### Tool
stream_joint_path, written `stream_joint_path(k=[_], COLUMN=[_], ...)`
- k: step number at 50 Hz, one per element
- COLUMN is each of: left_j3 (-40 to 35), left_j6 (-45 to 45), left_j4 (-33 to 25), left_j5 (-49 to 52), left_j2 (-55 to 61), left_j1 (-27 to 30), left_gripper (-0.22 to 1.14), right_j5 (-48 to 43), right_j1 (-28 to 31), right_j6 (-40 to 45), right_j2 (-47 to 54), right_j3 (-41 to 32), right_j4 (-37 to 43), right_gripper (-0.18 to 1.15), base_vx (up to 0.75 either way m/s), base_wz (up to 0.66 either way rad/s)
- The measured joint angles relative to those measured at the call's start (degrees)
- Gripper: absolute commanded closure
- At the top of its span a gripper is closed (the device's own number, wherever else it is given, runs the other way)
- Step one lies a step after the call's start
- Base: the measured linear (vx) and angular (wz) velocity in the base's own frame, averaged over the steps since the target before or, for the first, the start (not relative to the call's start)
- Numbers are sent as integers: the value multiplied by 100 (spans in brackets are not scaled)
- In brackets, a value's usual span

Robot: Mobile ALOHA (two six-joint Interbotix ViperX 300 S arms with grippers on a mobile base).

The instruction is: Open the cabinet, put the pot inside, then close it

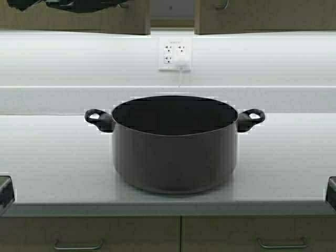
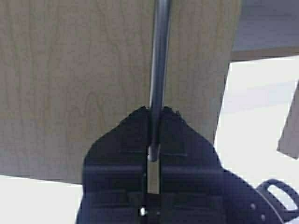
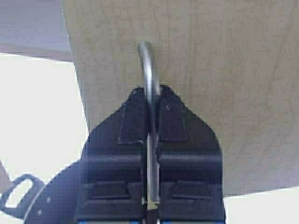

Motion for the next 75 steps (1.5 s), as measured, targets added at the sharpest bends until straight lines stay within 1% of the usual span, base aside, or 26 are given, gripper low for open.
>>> stream_joint_path(k=[9,19,29,41,52,65,68,70,72,75], left_j3=[88,325,404,404,396,378,387,387,387,369], left_j6=[9,44,360,483,650,677,668,668,677,677], left_j4=[0,0,-18,-35,97,132,123,132,123,132], left_j5=[237,694,1485,2373,3270,3665,3700,3700,3700,3762], left_j2=[-193,-721,-1239,-1740,-2259,-2461,-2496,-2514,-2522,-2566], left_j1=[211,545,1063,1705,2259,2531,2566,2575,2575,2575], left_gripper=[89,89,89,89,89,89,88,86,82,70], right_j5=[255,624,1187,1942,2408,2769,2839,2892,2971,3138], right_j1=[-246,-545,-967,-1538,-1942,-2259,-2329,-2347,-2355,-2417], right_j6=[-9,-9,-35,-26,-9,26,26,35,35,35], right_j2=[-53,-255,-448,-633,-853,-1072,-1090,-1081,-1090,-1116], right_j3=[9,79,141,149,176,229,211,185,167,132], right_j4=[0,0,-79,-246,-422,-615,-642,-642,-642,-642], right_gripper=[92,92,92,92,92,91,86,78,65,37], base_vx=[-11,-10,-7,-5,-2,0,0,0,0,0], base_wz=[0,-2,-5,-2,3,-1,-1,0,0,0])
